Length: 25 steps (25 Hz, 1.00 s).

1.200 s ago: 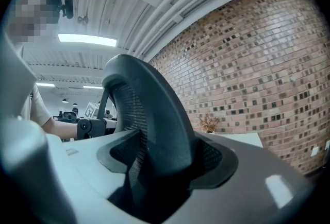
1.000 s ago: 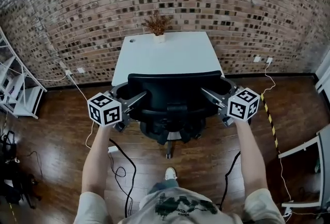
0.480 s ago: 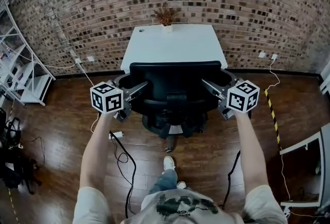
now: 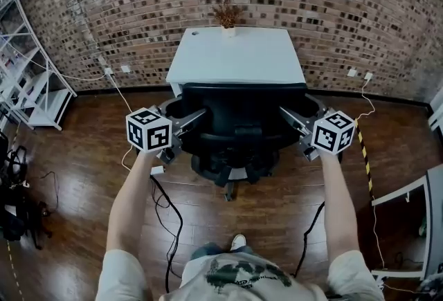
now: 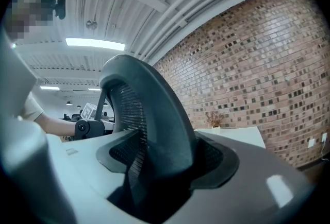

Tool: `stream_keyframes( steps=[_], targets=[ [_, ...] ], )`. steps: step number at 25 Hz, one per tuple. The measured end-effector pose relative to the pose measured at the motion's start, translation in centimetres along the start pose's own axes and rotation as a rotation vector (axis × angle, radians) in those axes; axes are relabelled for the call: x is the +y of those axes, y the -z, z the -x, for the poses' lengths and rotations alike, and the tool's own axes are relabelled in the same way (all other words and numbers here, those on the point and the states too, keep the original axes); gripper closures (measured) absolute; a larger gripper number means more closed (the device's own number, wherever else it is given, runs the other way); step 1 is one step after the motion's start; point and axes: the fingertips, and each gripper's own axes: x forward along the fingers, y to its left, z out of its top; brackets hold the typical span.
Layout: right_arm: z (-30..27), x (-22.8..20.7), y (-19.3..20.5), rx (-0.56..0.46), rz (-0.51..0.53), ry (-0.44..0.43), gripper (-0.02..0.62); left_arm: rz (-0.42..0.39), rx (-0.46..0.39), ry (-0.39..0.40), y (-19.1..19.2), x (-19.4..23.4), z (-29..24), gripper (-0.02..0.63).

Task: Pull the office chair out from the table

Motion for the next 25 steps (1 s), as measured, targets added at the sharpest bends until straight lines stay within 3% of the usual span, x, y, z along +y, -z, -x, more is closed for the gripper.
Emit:
stream_keyframes(
  steps=[25],
  targets=[
    [10.0, 11.8, 2.5, -0.022, 0.003, 0.085, 0.281, -0.027, 0.009, 0.079, 3.5, -10.0, 9.2, 0.330]
  ],
)
